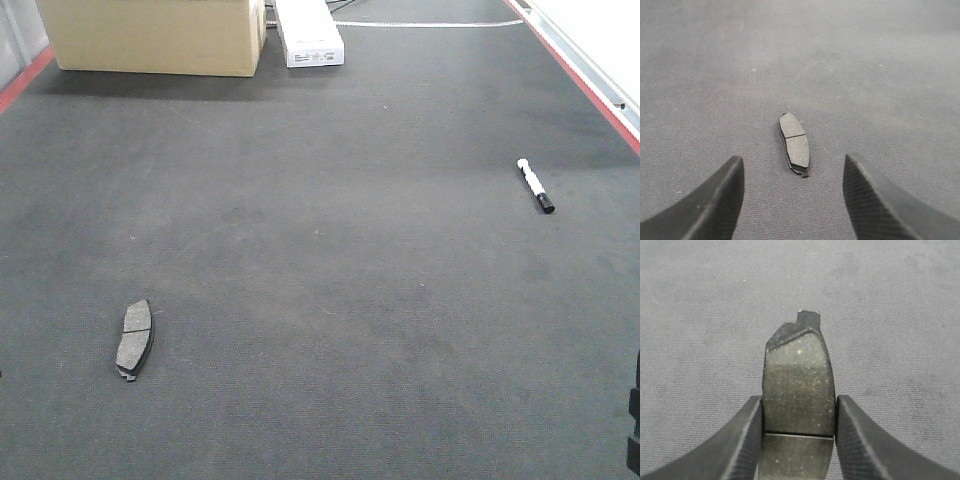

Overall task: Move and align brake pads A on conveyor
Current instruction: 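Open the left gripper, release the pad, and lift away, then lower the right gripper's brake pad onto the belt beside the other pad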

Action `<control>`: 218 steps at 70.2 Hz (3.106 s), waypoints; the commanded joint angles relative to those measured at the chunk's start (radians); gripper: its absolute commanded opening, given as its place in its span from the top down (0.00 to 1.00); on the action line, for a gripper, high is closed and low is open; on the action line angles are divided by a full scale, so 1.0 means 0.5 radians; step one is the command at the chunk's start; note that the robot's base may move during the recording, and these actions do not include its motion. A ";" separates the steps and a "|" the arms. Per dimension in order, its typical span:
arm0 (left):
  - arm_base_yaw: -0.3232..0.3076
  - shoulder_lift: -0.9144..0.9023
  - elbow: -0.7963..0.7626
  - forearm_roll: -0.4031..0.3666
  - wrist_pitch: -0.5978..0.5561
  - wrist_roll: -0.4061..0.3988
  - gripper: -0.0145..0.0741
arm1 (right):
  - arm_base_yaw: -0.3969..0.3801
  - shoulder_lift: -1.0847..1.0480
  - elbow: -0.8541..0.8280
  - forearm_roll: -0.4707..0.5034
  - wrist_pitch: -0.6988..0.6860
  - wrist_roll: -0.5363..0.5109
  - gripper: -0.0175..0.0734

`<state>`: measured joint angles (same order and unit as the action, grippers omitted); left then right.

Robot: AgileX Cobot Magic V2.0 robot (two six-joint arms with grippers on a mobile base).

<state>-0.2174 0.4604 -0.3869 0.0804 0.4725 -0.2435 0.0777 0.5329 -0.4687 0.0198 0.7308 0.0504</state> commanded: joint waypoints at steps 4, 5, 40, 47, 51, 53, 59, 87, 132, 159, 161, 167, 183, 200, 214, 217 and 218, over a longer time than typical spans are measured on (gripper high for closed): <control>-0.007 0.006 -0.058 0.006 -0.132 -0.009 0.38 | -0.008 0.006 -0.058 -0.012 -0.160 -0.009 0.81; -0.007 0.006 -0.058 0.006 -0.132 -0.009 0.38 | -0.008 0.006 -0.058 -0.012 -0.160 -0.009 0.81; -0.007 0.006 -0.058 0.006 -0.132 -0.009 0.38 | -0.008 0.006 -0.058 -0.040 -0.140 -0.009 0.81; -0.007 0.006 -0.058 0.006 -0.132 -0.009 0.38 | -0.008 0.006 -0.058 -0.024 -0.139 -0.009 0.81; -0.007 0.006 -0.058 0.006 -0.132 -0.009 0.38 | -0.008 0.006 -0.058 -0.001 -0.135 -0.007 0.81; -0.007 0.006 -0.058 0.006 -0.132 -0.009 0.38 | -0.008 0.006 -0.058 0.019 -0.128 -0.007 0.81; -0.007 0.006 -0.058 0.006 -0.132 -0.009 0.38 | -0.008 0.006 -0.058 0.060 -0.075 -0.011 0.81; -0.007 0.006 -0.058 0.006 -0.132 -0.009 0.38 | -0.008 0.581 -0.296 0.071 -0.152 -0.183 0.81; -0.007 0.006 -0.058 0.006 -0.132 -0.009 0.38 | -0.008 1.791 -1.141 0.063 -0.056 -0.274 0.78; -0.007 0.006 -0.058 0.006 -0.132 -0.009 0.38 | -0.008 2.339 -1.391 0.063 0.006 -0.331 0.77; -0.007 0.006 -0.058 0.006 -0.132 -0.009 0.38 | -0.008 2.365 -1.402 0.063 0.006 -0.332 0.76; -0.007 0.006 -0.058 0.006 -0.132 -0.009 0.38 | -0.008 2.434 -1.423 0.063 0.007 -0.335 0.76; -0.007 0.006 -0.058 0.006 -0.132 -0.009 0.38 | -0.006 2.571 -1.423 0.067 -0.006 -0.367 0.73; -0.007 0.006 -0.058 0.006 -0.132 -0.009 0.38 | -0.006 2.600 -1.423 0.085 0.017 -0.357 0.52; -0.007 0.006 -0.058 0.006 -0.132 -0.009 0.38 | -0.006 2.589 -1.423 0.080 -0.017 -0.243 0.26; -0.007 0.006 -0.058 0.006 -0.132 -0.009 0.38 | -0.006 2.577 -1.423 0.080 -0.019 -0.230 0.22; -0.007 0.006 -0.058 0.006 -0.132 -0.009 0.38 | -0.006 2.575 -1.423 0.080 -0.019 -0.228 0.21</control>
<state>-0.2174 0.4604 -0.3869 0.0804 0.4728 -0.2435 0.0777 1.8767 -1.1517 0.0607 0.7447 -0.0832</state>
